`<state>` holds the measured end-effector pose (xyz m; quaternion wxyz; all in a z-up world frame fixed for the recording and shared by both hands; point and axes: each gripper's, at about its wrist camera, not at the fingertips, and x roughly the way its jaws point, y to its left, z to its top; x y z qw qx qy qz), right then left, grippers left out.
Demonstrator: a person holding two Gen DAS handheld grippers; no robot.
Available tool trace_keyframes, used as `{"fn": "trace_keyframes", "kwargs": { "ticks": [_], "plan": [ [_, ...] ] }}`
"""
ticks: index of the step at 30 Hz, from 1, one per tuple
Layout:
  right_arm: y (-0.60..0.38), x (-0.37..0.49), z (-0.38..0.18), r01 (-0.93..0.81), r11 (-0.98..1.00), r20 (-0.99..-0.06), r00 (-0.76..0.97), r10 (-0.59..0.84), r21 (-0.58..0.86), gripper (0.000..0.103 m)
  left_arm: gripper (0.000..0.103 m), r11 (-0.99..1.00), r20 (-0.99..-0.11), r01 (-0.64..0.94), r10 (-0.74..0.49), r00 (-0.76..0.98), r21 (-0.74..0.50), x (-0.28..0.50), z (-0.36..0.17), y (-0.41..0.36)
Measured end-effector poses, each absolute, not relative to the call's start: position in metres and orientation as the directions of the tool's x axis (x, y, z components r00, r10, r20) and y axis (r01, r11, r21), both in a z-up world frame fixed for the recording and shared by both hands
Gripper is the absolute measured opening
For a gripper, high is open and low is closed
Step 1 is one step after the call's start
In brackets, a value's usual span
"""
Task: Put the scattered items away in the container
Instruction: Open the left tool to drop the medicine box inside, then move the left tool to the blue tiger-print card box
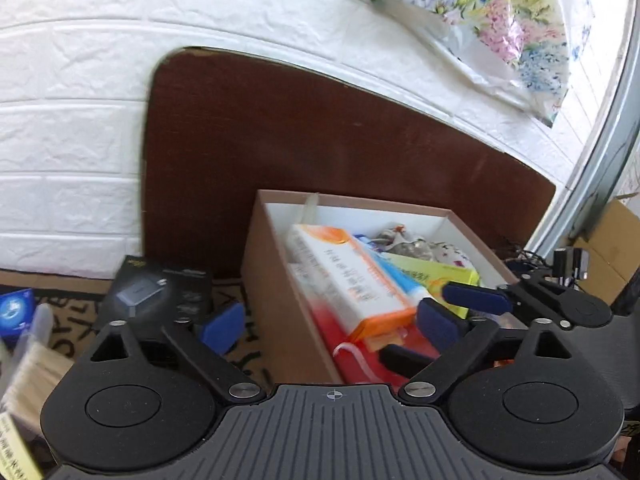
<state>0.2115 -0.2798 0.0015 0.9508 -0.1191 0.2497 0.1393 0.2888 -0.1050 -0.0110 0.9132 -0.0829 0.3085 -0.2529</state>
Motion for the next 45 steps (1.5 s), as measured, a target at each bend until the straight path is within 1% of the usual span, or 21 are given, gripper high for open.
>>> {"fn": "trace_keyframes", "kwargs": {
  "ticks": [3, 7, 13, 17, 20, 26, 32, 35, 37, 40, 45],
  "plan": [
    [-0.27, 0.203, -0.004, -0.31, 0.932, -0.517, 0.838, 0.176, -0.185, 0.081, 0.1, 0.85, -0.544, 0.408, -0.528, 0.652, -0.334, 0.283, -0.017, -0.101],
    [-0.264, 0.193, 0.005, -0.286, 0.941, -0.496, 0.853, 0.164, -0.181, 0.087, 0.1, 0.846, -0.557, 0.412, -0.532, 0.637, -0.337, 0.269, -0.019, -0.099],
    [-0.25, 0.159, 0.027, -0.275, 0.94, -0.435, 0.885, 0.166, -0.201, 0.097, 0.102, 0.82, -0.516, 0.438, -0.572, 0.637, -0.369, 0.233, -0.004, -0.083],
    [-0.239, 0.13, 0.034, -0.286, 0.947, -0.397, 0.894, 0.21, -0.143, 0.099, 0.103, 0.811, -0.478, 0.43, -0.582, 0.658, -0.396, 0.199, -0.002, -0.063],
    [-0.227, 0.108, 0.026, -0.326, 0.941, -0.395, 0.88, 0.265, -0.096, 0.099, 0.103, 0.801, -0.484, 0.408, -0.593, 0.644, -0.438, 0.175, -0.013, -0.048],
    [-0.193, 0.066, -0.008, -0.371, 0.926, -0.43, 0.849, 0.308, -0.068, 0.099, 0.103, 0.811, -0.539, 0.332, -0.572, 0.618, -0.481, 0.131, -0.057, -0.024],
    [-0.171, 0.046, -0.048, -0.368, 0.927, -0.501, 0.817, 0.285, -0.072, 0.099, 0.103, 0.836, -0.6, 0.236, -0.526, 0.603, -0.496, 0.109, -0.1, -0.002],
    [-0.167, 0.052, -0.063, -0.355, 0.932, -0.554, 0.791, 0.259, -0.072, 0.099, 0.103, 0.84, -0.594, 0.2, -0.506, 0.625, -0.505, 0.111, -0.109, 0.01],
    [-0.165, 0.057, -0.067, -0.338, 0.938, -0.563, 0.791, 0.237, -0.08, 0.099, 0.103, 0.835, -0.592, 0.173, -0.501, 0.632, -0.521, 0.115, -0.112, 0.017],
    [-0.162, 0.064, -0.07, -0.333, 0.939, -0.563, 0.794, 0.231, -0.085, 0.099, 0.101, 0.814, -0.58, 0.174, -0.528, 0.62, -0.555, 0.126, -0.116, 0.021],
    [-0.15, 0.081, -0.083, -0.351, 0.928, -0.589, 0.778, 0.218, -0.121, 0.094, 0.09, 0.81, -0.598, 0.215, -0.556, 0.578, -0.545, 0.154, -0.123, 0.01]
  ]
}}
